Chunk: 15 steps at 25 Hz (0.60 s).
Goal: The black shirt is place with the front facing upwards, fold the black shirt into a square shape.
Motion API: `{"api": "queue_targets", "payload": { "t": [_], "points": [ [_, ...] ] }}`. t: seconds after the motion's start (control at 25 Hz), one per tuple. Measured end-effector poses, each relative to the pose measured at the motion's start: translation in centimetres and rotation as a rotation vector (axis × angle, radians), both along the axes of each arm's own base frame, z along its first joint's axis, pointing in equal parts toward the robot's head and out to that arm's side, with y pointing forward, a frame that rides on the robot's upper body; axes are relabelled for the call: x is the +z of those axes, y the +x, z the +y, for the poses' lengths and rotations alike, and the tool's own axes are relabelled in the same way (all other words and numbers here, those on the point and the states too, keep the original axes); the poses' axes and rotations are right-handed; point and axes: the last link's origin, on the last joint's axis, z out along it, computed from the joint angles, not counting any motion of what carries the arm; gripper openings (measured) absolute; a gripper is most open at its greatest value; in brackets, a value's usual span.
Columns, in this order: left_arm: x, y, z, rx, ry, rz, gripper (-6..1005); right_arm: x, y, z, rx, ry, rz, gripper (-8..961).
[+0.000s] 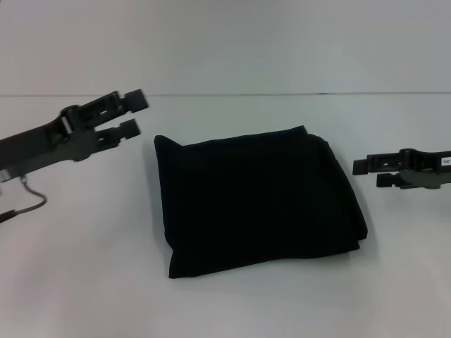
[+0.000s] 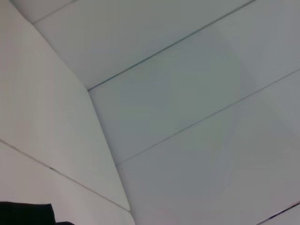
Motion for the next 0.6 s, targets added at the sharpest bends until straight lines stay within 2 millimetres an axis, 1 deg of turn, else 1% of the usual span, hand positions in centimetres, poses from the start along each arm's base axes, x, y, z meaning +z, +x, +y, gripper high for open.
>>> {"api": "queue_targets", "payload": {
  "t": [0.12, 0.32, 0.48, 0.6],
  "points": [
    [0.7, -0.8, -0.3, 0.006, -0.043, 0.047, 944, -0.1, -1.0, 1.0, -0.015, -0.055, -0.079, 823],
    [1.4, -1.7, -0.7, 0.019, -0.064, 0.082, 942, -0.6, -2.8, 2.2, -0.015, -0.107, -0.162, 823],
    [1.6, -2.0, -0.9, 0.027, -0.052, 0.081, 940, -2.2, -4.2, 2.8, 0.006, -0.123, -0.187, 822],
    [1.5, -2.0, -1.0, 0.027, -0.048, 0.082, 939, -3.5, -4.8, 3.0, 0.012, -0.122, -0.188, 822]
  ]
}}
